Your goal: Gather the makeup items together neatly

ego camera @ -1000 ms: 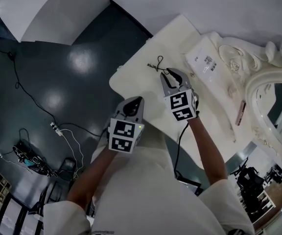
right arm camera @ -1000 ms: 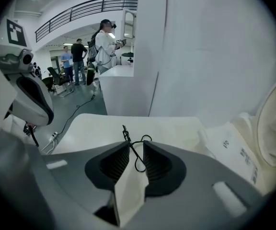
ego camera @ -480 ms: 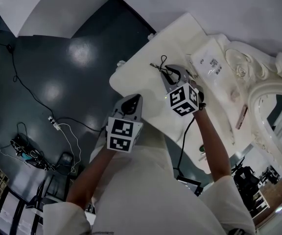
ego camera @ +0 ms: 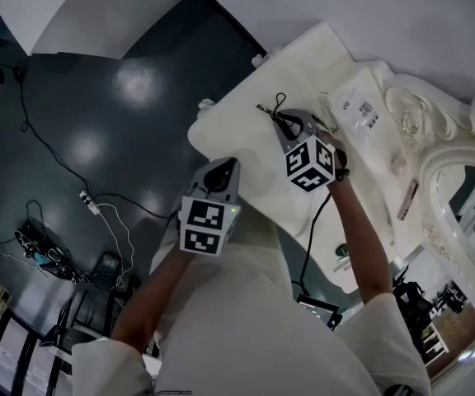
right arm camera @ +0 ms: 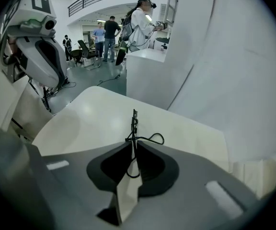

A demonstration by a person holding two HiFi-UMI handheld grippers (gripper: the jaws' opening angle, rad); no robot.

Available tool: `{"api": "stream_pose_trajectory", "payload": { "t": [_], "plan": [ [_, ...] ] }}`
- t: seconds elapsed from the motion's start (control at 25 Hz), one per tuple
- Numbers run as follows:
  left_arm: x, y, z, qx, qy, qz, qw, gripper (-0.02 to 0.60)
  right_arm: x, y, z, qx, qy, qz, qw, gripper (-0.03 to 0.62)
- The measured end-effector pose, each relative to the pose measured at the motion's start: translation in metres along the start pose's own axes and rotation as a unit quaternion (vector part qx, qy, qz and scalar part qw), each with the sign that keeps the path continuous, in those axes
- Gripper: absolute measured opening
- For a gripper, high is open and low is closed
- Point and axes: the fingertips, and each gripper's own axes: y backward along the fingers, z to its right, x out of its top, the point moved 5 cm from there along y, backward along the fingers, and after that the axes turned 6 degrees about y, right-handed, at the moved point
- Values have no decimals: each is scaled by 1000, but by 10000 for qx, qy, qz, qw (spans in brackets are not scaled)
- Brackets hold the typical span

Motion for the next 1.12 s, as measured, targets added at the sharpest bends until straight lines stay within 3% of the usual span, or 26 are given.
{"api": "stream_pose_trajectory", "payload": {
  "t": [0.56, 1.12],
  "plan": [
    [1, 8, -5, 13, -53, 69, 10000, -5, 9, 11, -5, -168, -778, 345, 9962, 12],
    [-1, 4, 21, -247, -457, 20, 9986, -5, -12, 56, -17, -558, -2142, 749, 9723, 12]
  ]
}}
